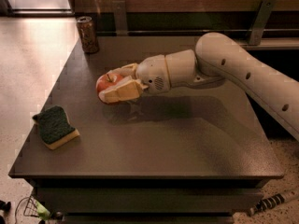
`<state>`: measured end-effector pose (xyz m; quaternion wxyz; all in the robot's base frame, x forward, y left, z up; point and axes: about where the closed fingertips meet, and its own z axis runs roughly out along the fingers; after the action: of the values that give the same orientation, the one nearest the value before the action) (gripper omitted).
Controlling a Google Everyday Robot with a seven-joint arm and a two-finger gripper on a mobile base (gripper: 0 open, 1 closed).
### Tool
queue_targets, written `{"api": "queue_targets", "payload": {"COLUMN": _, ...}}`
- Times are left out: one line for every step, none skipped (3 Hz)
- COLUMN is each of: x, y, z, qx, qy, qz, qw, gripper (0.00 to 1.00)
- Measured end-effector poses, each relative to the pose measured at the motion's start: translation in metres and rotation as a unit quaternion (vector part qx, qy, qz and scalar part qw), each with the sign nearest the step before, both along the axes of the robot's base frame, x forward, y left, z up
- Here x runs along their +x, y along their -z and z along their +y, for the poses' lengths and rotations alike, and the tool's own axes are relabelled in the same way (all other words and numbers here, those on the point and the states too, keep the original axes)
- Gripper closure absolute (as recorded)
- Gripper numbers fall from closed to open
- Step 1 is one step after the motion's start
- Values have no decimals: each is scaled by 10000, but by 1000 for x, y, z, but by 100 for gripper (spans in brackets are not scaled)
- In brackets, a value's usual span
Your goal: Move apple near sponge
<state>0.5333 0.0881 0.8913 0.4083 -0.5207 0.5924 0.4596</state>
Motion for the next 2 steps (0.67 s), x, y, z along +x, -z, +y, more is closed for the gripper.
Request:
{"api": "queue_targets", "payload": {"x": -28, "y": 19, "z": 21, "qx": 260, "qy": -689, "qz": 147, "qw": 9972, "gripper": 100}}
{"api": "queue_targets", "payload": {"x": -47, "y": 35, "z": 36, "qx": 374, "qy": -1067, "qz": 201, "qw": 9934, "gripper": 100}}
